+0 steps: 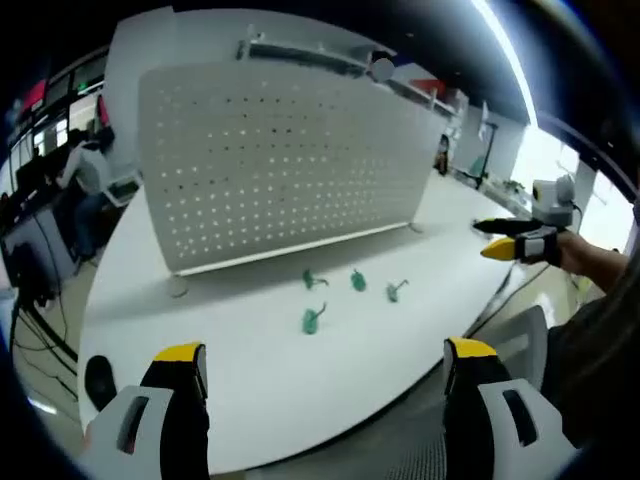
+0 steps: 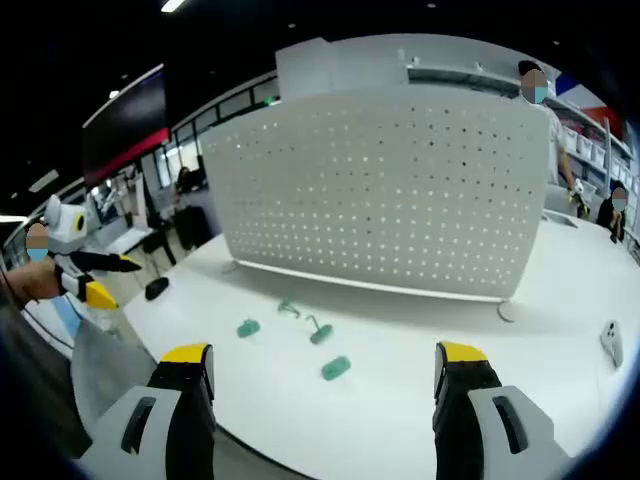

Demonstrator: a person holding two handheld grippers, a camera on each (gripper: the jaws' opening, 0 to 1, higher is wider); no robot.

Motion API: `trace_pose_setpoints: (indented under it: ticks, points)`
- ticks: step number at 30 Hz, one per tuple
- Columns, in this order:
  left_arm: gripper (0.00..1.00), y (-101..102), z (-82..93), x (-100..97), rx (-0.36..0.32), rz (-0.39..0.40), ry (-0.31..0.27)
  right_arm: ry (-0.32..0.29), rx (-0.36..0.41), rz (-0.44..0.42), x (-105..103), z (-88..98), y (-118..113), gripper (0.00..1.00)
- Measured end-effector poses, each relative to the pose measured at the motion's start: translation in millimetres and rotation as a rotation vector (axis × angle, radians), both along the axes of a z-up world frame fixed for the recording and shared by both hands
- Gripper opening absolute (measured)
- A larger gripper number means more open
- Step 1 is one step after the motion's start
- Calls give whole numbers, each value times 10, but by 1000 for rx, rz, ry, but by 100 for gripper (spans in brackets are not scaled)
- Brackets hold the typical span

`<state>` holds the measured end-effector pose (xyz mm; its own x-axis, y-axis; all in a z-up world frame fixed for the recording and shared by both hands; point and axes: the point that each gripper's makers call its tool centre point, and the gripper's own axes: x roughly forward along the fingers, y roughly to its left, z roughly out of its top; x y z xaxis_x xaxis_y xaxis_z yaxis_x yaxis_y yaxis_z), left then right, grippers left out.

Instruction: Insert the hook assembly into the mounting plate slot until the hook locks in place.

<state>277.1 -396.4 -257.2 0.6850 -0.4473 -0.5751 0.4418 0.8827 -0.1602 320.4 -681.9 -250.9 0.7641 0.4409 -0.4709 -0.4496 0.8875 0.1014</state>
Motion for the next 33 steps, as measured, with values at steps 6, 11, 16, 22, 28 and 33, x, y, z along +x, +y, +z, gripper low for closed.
trace_pose_setpoints:
  ticks: [6,11,16,22,28,33]
  points:
    - [100,-7,-20,-17,2,-4,8,8,-1,6,-1,-19,27,92]
    - [100,3,-35,-16,1,-1,14,9,1,12,-2,-25,51,92]
    - [100,22,-44,-7,10,5,15,12,2,8,9,-40,38,92]
    - [100,32,-40,12,10,12,12,16,4,6,14,-56,26,92]
    - [100,24,-40,9,10,9,12,18,4,7,13,-57,31,92]
    - [99,26,-44,1,9,12,14,15,4,9,5,-51,31,92]
